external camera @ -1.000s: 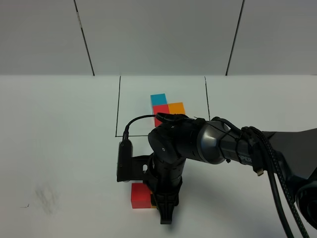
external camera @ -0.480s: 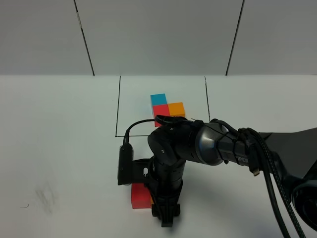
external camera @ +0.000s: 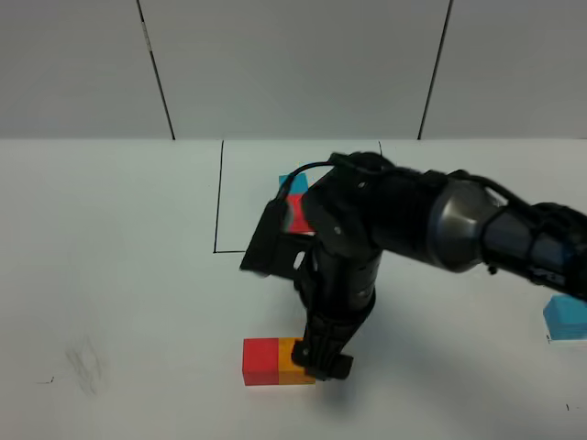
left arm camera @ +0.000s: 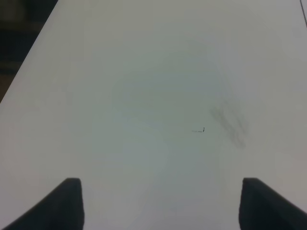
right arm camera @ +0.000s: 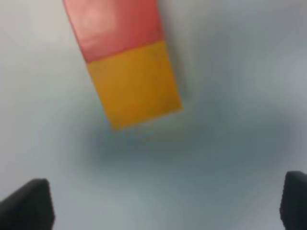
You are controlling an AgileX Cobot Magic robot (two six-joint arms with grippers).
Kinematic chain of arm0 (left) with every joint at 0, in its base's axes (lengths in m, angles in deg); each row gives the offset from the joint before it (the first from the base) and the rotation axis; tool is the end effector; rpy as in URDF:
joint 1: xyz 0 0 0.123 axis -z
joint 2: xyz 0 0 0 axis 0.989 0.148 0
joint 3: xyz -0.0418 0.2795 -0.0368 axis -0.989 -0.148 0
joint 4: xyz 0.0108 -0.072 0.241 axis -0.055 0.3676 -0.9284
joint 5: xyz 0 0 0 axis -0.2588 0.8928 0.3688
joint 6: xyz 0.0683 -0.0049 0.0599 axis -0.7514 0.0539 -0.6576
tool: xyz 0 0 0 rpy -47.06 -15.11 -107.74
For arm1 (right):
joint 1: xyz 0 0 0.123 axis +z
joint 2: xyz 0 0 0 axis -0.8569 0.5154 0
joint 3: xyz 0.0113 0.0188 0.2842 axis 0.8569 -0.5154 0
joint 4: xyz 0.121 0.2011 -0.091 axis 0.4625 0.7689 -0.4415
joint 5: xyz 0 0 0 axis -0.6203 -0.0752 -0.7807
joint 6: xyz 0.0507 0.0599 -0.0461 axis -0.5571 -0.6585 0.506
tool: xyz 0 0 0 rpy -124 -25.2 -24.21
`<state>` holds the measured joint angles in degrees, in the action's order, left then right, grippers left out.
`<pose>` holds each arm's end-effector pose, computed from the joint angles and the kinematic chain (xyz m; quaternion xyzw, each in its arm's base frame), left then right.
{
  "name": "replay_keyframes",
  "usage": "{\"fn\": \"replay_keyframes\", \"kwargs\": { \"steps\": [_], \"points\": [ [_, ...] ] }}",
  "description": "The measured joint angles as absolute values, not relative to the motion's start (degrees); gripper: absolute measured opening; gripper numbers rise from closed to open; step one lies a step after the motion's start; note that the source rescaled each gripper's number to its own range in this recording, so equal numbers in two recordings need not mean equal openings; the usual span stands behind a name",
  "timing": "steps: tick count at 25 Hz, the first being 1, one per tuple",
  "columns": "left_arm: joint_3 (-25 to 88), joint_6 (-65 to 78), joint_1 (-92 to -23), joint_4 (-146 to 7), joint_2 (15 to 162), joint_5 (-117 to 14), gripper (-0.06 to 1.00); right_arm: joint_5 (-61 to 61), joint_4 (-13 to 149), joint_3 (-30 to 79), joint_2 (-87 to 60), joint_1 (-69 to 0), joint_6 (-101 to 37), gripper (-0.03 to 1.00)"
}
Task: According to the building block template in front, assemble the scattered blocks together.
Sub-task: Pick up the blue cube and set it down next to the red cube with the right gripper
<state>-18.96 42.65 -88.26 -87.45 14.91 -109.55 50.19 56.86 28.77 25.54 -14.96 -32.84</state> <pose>-0.0079 0.0055 0.2779 -0.0689 0.8512 0.0604 0.5168 0.2868 0.2702 0.2023 -0.5544 0.8291 -0.0147 0.0714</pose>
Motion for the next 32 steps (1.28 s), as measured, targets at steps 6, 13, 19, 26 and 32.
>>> {"fn": "replay_keyframes", "kwargs": {
  "steps": [6,13,19,26,32],
  "points": [
    [-18.96,42.65,-88.26,-87.45,14.91,-109.55,0.63,59.4,53.92,28.77,18.37,-25.84,-59.53,0.79],
    [-18.96,42.7,-88.26,-87.45,14.91,-109.55,0.63,58.69,49.64,27.03,14.78,-40.19,-66.68,0.76],
    [-18.96,42.7,-88.26,-87.45,14.91,-109.55,0.63,44.94,49.4,12.48,11.53,-47.83,-67.43,0.76],
    [-18.96,42.86,-88.26,-87.45,14.91,-109.55,0.63,31.05,49.19,4.48,11.85,-52.5,-67.43,0.76],
    [-18.96,42.81,-88.26,-87.45,14.91,-109.55,0.63,29.41,47.93,3.97,14.0,-55.41,-67.03,0.76]
  ]
}}
